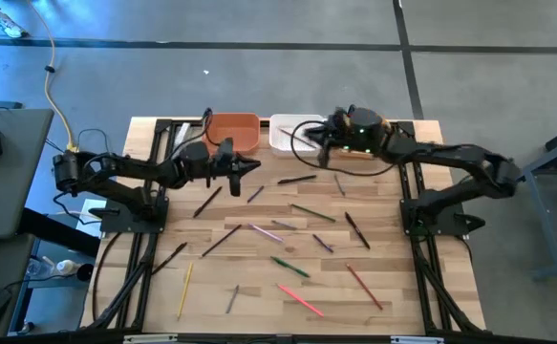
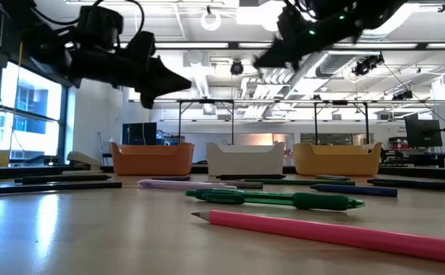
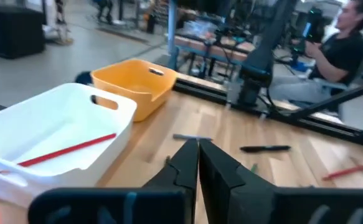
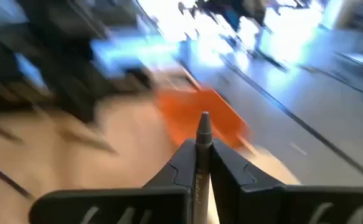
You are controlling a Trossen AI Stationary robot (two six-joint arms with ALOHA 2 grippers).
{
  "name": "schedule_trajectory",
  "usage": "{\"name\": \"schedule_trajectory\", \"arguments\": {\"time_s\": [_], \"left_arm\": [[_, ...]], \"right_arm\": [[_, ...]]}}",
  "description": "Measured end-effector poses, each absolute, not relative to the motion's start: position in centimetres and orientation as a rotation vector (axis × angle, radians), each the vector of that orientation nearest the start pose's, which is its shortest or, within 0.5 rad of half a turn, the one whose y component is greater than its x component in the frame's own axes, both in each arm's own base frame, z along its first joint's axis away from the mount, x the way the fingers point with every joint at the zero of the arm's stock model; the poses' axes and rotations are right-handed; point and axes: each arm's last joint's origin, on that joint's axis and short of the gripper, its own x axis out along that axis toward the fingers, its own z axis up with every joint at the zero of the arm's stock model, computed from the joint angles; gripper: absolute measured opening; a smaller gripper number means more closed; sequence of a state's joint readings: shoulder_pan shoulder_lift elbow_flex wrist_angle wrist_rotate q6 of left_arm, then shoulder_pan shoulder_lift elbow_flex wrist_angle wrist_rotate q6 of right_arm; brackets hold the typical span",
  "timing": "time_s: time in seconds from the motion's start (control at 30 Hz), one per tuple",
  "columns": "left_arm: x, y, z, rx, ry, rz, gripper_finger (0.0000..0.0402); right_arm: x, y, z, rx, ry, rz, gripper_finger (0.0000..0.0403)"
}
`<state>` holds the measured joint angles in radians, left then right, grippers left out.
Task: Sort crayons/erasers/pens/pencils in bins
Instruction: Put the top left gray crayon into the yellow bin
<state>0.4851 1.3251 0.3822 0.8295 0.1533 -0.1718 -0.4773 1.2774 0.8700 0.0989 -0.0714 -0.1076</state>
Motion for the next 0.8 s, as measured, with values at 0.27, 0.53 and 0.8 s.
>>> {"name": "schedule_trajectory", "arguments": {"time_s": [0.27, 0.53, 0.8], "left_arm": [[20.2, 9.5, 17.2, -0.196, -0.010, 0.343, 0.0001], [20.0, 9.2, 16.9, -0.201, -0.016, 0.350, 0.0000], [20.2, 8.8, 16.9, -0.201, -0.014, 0.343, 0.0000]], "right_arm": [[19.2, -16.5, 25.8, -0.059, 0.834, -0.708, 0.0012], [16.9, -21.3, 21.9, 0.040, 1.038, -0.769, 0.0012], [16.7, -24.1, 17.2, 0.102, 1.180, -0.753, 0.0012]]}}
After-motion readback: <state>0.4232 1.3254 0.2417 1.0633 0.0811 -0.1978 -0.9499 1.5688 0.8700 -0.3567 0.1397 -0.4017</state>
